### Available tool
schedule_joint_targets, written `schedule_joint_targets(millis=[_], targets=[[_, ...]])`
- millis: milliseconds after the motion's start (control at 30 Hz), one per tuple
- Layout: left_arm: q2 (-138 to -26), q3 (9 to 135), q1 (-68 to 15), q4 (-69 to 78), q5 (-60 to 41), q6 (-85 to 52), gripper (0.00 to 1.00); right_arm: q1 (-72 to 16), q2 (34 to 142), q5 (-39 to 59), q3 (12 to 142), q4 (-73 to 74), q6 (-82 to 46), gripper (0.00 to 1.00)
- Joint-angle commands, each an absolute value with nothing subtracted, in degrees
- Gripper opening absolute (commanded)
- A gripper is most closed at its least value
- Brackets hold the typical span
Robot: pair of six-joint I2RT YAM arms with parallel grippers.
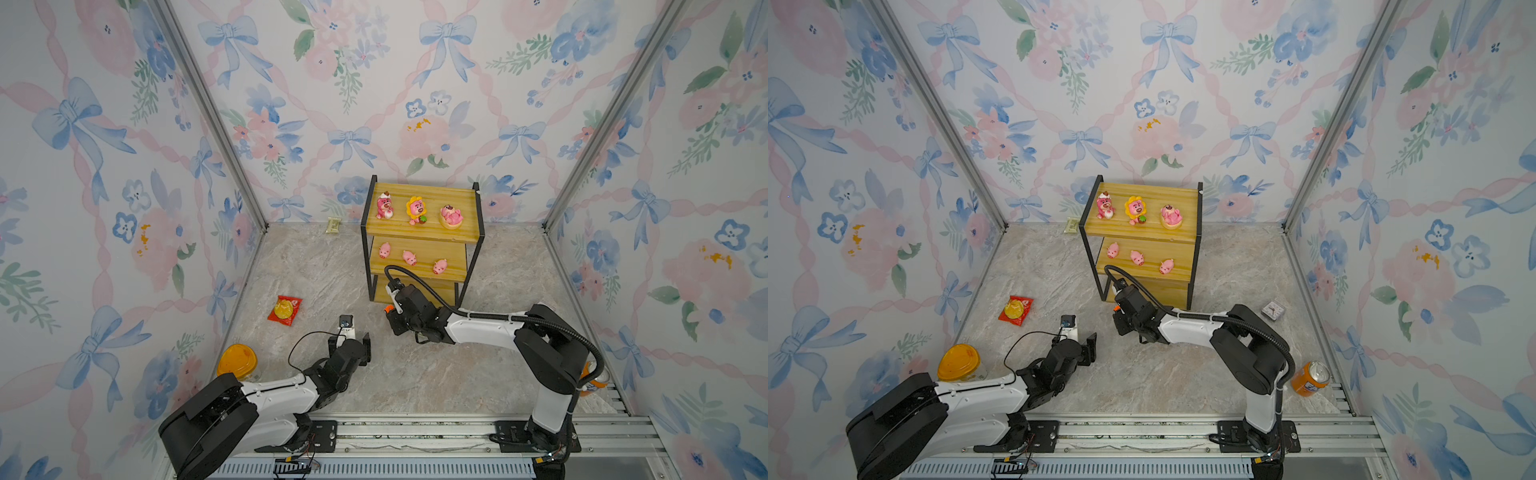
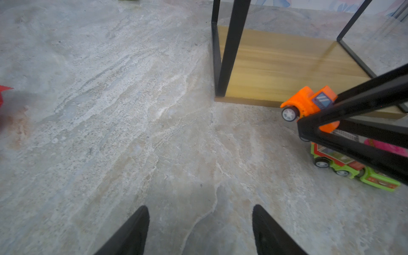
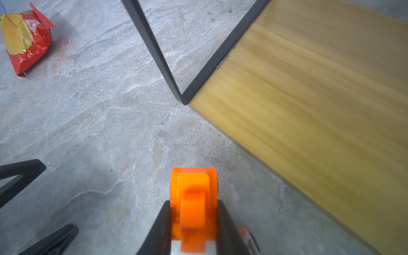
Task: Place and organize the plastic toys onto the shelf
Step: 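Lift the orange car with the right gripper toward the bottom shelf, then carry the held orange car over the bottom shelf board with the right gripper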
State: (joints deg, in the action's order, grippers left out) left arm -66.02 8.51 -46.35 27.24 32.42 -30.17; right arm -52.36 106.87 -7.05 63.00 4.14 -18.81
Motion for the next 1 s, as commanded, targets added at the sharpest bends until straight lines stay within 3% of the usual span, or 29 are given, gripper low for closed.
schedule_joint_targets(millis=[0,967], targets=[[-65.44,7.56,-45.97,28.03,31.90,-29.13,0.75,-52.97,108.87,-8.54,64.33,6.09,-18.28,0.26],[-66.27,7.38,-44.87,29.09,30.94,-28.66,0.75,-52.82,115.09,-10.20,68.10,8.32,-17.62,0.25]])
